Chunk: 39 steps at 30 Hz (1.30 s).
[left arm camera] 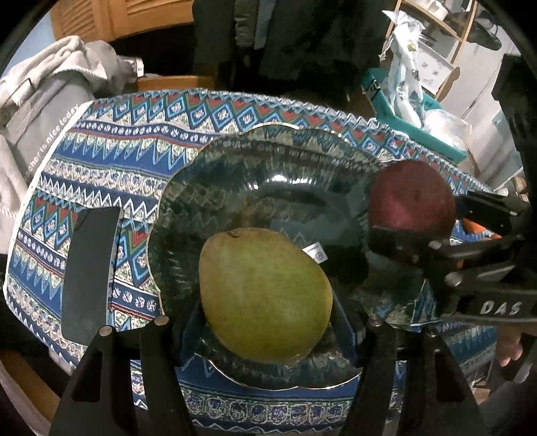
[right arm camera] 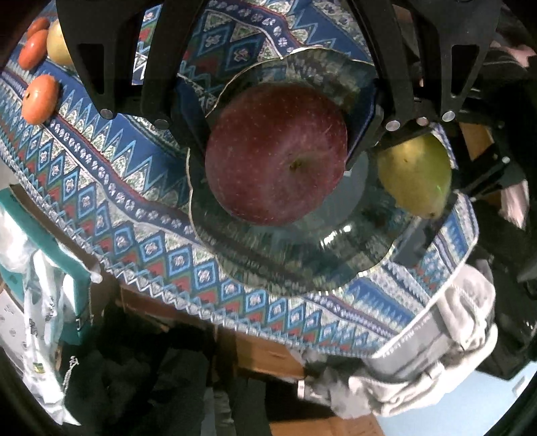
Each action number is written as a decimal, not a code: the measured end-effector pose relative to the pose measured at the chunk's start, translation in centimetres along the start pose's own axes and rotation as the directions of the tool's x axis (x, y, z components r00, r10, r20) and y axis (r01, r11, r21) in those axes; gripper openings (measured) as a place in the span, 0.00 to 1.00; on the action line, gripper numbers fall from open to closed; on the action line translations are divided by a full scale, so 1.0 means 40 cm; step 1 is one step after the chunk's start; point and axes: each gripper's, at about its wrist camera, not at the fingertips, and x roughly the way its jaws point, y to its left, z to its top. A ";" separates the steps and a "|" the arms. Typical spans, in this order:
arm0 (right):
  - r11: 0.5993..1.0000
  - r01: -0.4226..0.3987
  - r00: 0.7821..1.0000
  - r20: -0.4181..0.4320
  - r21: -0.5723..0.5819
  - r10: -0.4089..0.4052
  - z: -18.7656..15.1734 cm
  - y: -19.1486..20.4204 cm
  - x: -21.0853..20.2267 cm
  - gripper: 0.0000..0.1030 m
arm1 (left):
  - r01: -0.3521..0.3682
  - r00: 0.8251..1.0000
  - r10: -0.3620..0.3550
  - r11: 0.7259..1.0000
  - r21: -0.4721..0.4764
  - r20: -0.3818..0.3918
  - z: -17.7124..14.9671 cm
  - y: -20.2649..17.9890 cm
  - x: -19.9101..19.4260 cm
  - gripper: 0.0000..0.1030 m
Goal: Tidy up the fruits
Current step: 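Lower the pear into the glass bowl and open the left tool while the right tool releases the apple there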
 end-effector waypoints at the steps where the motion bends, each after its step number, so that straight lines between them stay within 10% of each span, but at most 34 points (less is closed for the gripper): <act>1: 1.000 0.008 1.000 -0.011 -0.005 -0.008 -0.004 0.002 0.011 0.72 | 0.000 1.000 0.000 1.000 -0.002 -0.007 -0.002 0.001 0.005 0.66; 15: 0.999 0.029 0.997 -0.065 -0.020 -0.031 -0.028 0.002 0.067 0.72 | -0.019 0.995 0.019 1.000 -0.003 -0.094 -0.017 0.002 0.065 0.66; 39: 0.999 -0.038 0.998 -0.047 0.031 0.039 -0.032 -0.009 0.046 0.71 | -0.059 0.998 0.060 0.997 0.045 -0.030 -0.010 -0.012 0.015 0.66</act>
